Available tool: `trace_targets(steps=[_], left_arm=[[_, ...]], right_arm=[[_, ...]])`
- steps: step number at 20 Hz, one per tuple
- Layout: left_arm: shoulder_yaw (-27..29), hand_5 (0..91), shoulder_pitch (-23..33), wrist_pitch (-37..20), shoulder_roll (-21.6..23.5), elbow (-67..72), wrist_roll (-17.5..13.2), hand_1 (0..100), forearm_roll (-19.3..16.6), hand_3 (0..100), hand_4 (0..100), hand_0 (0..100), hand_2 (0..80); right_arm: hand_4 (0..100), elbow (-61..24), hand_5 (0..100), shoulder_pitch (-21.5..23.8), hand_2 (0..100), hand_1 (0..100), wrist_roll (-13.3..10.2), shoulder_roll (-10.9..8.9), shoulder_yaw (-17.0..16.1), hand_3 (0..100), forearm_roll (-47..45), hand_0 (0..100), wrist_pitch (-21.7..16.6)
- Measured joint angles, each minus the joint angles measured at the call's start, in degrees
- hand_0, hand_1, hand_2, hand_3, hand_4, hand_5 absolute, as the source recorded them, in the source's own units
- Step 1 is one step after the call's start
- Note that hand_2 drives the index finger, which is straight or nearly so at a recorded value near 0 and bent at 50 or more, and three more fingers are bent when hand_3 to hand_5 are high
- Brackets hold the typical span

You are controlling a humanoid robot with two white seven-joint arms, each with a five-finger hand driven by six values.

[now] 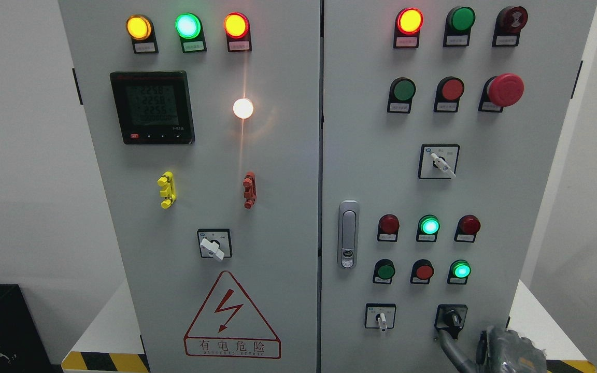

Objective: Flip black knob to close circuit
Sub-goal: 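Grip the black knob with the right hand and twist it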

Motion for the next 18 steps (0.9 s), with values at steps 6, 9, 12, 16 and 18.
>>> trace_targets(steps=[6, 9, 12, 16, 18], left_arm=[[0.00, 0.0, 0.00, 0.00, 0.00, 0.00, 0.00, 56, 0.00, 0, 0, 12, 0.0], [0.00, 0.0, 0.00, 0.00, 0.00, 0.00, 0.00, 56, 0.00, 0, 0, 12, 0.0], [0.00, 0.0, 0.00, 0.00, 0.00, 0.00, 0.00, 56, 0.00, 0, 0, 12, 0.0], [0.00, 0.0, 0.00, 0.00, 0.00, 0.00, 0.00, 56, 0.00, 0, 0, 12, 0.0], [0.00, 0.0, 0.00, 0.00, 0.00, 0.00, 0.00, 56, 0.00, 0, 0, 12, 0.0]], right_arm=[[88, 0.51, 93, -0.11, 86, 2, 0.27, -0.49, -0.82, 100, -0.35, 0, -0.32], [88, 0.66, 93, -0.23, 86, 2, 0.35, -0.74, -1.12, 100, -0.56, 0, -0.34], [88, 0.78, 93, -0.47, 86, 2, 0.17, -0.95, -1.40, 99, -0.71, 0, -0.34], [87, 0.91, 93, -0.78, 85, 2, 0.10, -1.14, -1.66, 99, -0.81, 0, -0.34], [87, 0.95, 93, -0.93, 85, 1, 0.09, -1.21, -1.75, 99, -0.87, 0, -0.34]])
